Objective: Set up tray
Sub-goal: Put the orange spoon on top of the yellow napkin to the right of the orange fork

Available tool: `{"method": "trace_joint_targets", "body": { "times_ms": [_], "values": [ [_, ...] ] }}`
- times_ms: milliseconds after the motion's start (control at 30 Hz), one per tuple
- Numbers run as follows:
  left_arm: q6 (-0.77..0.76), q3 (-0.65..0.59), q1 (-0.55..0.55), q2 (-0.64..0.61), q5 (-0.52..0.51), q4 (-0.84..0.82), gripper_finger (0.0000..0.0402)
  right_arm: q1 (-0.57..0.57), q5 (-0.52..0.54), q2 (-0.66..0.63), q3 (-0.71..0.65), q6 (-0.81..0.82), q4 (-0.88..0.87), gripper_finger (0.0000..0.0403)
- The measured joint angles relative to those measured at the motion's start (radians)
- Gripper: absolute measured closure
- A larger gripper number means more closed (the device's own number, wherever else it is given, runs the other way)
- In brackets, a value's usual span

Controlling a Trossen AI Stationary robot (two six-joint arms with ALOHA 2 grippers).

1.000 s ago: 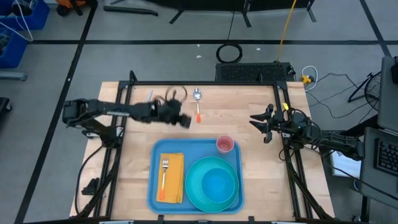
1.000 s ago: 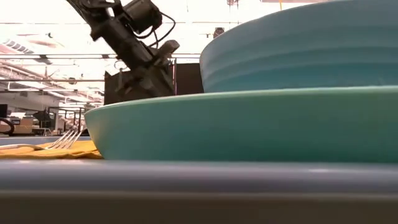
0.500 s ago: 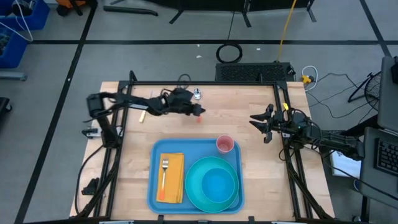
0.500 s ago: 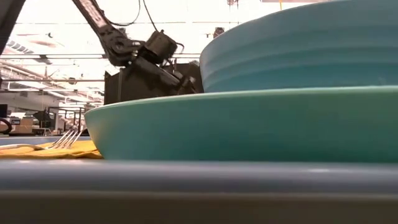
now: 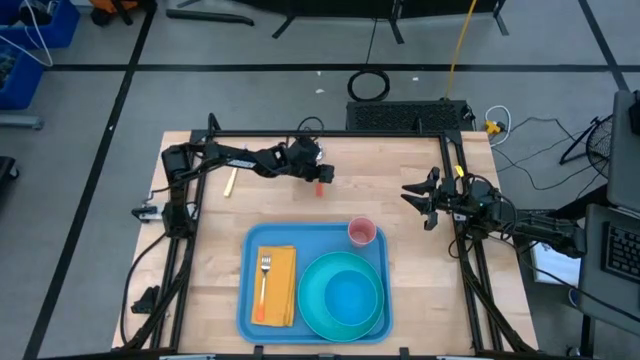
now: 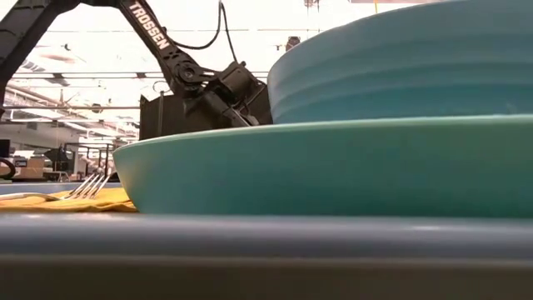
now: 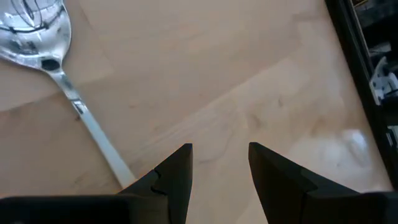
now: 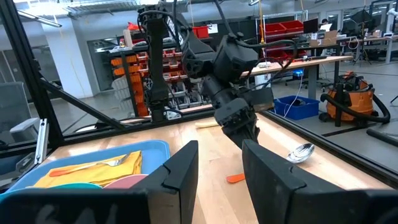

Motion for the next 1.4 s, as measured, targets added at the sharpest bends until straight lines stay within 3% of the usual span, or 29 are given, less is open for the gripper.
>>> {"method": "trace_joint_targets", "body": {
  "times_ms": [200, 533, 1400],
  "values": [
    [-0.043, 0.011, 0.000, 0.023, 0.015, -0.076, 0.0241, 0.000, 0.000, 0.000, 0.000, 0.000, 0.001, 0.0289],
    [-0.057, 0.015, -0.005, 0.016, -0.135, -0.235, 0.0241, 0.000, 0.000, 0.000, 0.000, 0.000, 0.000, 0.0289],
    [0.017, 0.014, -0.125, -0.009, -0.274, -0.550, 0.0241, 0.001, 0.000, 0.000, 0.000, 0.000, -0.001, 0.0289]
  ]
}}
